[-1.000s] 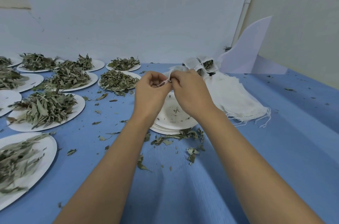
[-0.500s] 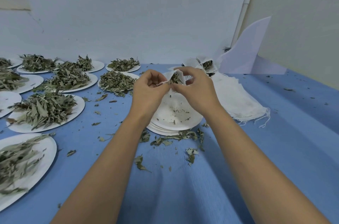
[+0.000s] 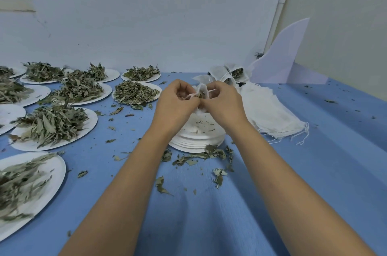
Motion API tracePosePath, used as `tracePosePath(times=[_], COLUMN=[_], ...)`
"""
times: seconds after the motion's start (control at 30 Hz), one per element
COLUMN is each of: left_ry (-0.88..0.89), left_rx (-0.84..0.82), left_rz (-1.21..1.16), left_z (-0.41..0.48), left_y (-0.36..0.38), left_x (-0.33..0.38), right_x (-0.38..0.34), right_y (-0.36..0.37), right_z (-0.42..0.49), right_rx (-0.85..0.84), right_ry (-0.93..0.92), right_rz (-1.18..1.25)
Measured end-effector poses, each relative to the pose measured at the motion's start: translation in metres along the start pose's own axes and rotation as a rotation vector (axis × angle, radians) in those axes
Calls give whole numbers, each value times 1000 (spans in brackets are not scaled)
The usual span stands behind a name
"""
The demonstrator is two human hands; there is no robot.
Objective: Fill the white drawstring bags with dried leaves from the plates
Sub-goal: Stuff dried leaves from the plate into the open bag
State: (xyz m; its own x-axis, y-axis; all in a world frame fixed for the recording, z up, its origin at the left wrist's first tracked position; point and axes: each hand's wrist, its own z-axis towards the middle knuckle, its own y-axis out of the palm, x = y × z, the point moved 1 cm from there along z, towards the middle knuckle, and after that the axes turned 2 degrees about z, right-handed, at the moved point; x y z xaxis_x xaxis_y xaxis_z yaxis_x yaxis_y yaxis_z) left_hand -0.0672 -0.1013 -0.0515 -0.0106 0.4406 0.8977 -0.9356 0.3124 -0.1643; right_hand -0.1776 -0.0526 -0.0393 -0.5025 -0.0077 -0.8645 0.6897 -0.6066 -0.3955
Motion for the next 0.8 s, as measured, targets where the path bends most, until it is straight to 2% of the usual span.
tracePosePath(times=[0.07, 0.13, 0.37, 0.5, 0.6, 0.7, 0.8], left_ry=[-6, -20, -8, -27, -37, -20, 26], left_rx=[67, 67, -135, -135, -57, 132, 237], left_rz=[12, -18, -88, -62, -39, 76, 248], left_z=[3, 2, -7, -6, -2, 2, 6], left_y=[-2, -3, 2, 5, 3, -5, -9], left_x=[-3, -3, 9, 6, 0, -5, -6], right_x=[-2, 0, 3, 6, 7, 5, 4], right_y=[0, 2, 4, 4, 3, 0, 1], right_z=[-1, -1, -2, 0, 2, 2, 1], right_rx=[-92, -86, 130, 155, 103, -2, -12], right_ry=[66, 83, -67, -59, 11, 78, 13], right_rz=[183, 227, -78, -81, 68, 297, 256])
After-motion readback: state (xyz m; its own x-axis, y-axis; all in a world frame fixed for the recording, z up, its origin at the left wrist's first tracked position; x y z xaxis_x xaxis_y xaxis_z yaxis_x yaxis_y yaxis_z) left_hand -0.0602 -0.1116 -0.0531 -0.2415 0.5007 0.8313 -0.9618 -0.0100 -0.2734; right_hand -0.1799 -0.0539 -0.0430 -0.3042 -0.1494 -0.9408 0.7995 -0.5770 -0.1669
